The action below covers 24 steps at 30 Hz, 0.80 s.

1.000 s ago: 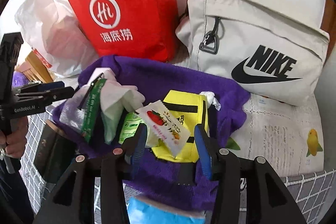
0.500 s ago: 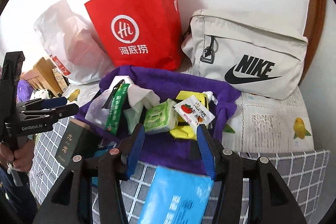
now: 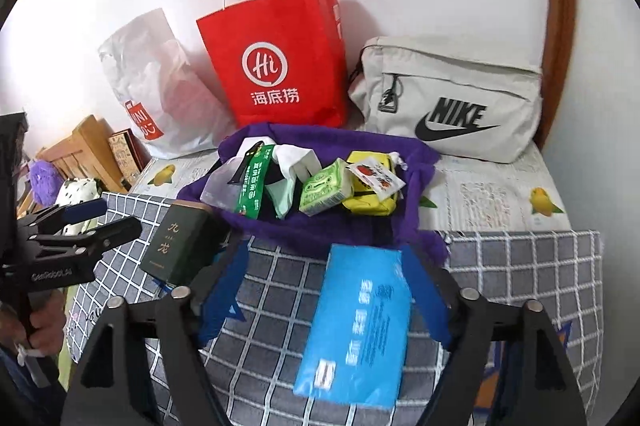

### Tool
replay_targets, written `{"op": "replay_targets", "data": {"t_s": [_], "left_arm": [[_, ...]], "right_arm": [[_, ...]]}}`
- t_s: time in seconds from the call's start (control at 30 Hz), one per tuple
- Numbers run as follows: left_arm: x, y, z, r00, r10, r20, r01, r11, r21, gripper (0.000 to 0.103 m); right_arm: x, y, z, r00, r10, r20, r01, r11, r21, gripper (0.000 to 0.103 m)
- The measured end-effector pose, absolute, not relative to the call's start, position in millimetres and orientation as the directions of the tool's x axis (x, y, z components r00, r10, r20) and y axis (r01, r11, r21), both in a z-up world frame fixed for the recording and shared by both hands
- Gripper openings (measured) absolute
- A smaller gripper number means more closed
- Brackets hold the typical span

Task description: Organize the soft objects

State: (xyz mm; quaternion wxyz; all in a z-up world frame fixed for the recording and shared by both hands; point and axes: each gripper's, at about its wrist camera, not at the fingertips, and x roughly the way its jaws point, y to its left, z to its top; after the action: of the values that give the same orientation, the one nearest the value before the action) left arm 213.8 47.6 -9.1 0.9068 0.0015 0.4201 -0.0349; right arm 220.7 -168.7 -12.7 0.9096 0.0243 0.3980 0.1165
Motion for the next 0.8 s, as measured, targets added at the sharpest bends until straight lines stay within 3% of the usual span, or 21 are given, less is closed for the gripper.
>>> {"op": "replay_targets", "data": {"t_s": [0.13,0.23,0.8], "left_arm": [[185,43,-4,0.658,-0.062,-0.751,0.070,0.997,-0.021,0.092],[169,39,-3,0.667,-0.038,-0.744,0.058,0.998,0.001,0.092],[126,30,20,0.709,-0.037,-0.705,0.056,0.998,0.004,0.092]], "right_arm": [[199,-172,-13,0.666,0.196,-0.719,-0.164,0.980,0.115,0.081],[184,-172,-13,0.664,0.182,-0.726,-0.157,0.982,0.102,0.089],[135,-182,-4,0.659,0.173,-0.732,-0.119,0.985,0.125,0.090]]}}
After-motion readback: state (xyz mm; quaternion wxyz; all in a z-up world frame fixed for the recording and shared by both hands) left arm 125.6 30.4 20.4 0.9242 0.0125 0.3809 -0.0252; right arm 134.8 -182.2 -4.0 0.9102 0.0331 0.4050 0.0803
